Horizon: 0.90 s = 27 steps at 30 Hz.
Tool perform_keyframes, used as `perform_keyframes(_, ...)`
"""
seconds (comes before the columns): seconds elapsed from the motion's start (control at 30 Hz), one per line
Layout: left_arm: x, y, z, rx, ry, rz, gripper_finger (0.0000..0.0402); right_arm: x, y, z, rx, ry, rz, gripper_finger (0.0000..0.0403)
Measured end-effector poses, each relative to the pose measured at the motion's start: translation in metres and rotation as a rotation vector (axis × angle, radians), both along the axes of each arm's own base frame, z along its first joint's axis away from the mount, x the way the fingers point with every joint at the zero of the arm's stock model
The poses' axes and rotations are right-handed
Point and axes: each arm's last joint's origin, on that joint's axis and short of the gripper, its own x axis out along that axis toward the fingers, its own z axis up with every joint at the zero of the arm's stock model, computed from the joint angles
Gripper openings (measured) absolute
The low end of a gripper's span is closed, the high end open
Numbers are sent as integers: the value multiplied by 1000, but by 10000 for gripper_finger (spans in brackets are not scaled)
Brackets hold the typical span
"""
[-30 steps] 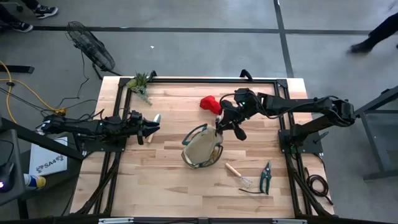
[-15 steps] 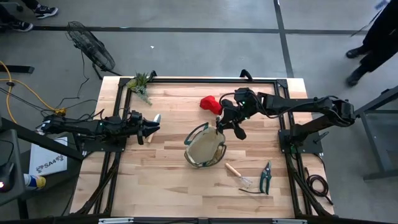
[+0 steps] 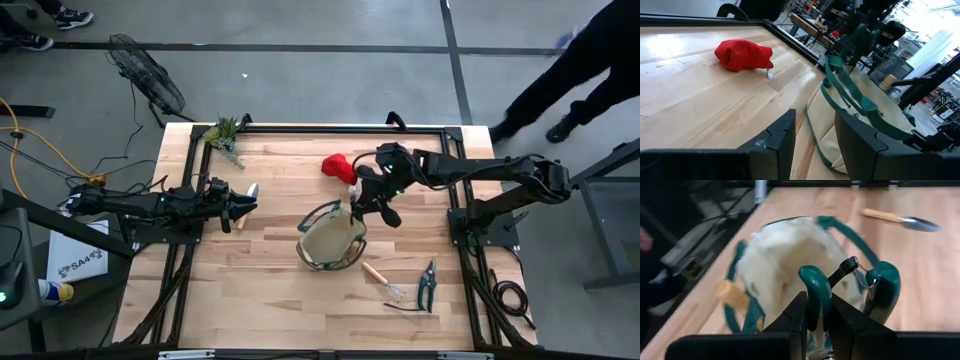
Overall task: Pick & Place Garden tools in Gardening bag
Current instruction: Put the left green shear scissors into the white gardening bag
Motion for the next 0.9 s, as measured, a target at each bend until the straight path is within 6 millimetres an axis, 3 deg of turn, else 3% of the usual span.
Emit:
perform_keyframes(0.3,0,0,0,0,0,1,134,-2,0,-3,-64,4,38,39)
perform_keyframes(0.9,0,0,0,0,0,2,134,-3,2,0,9,-40,138,39)
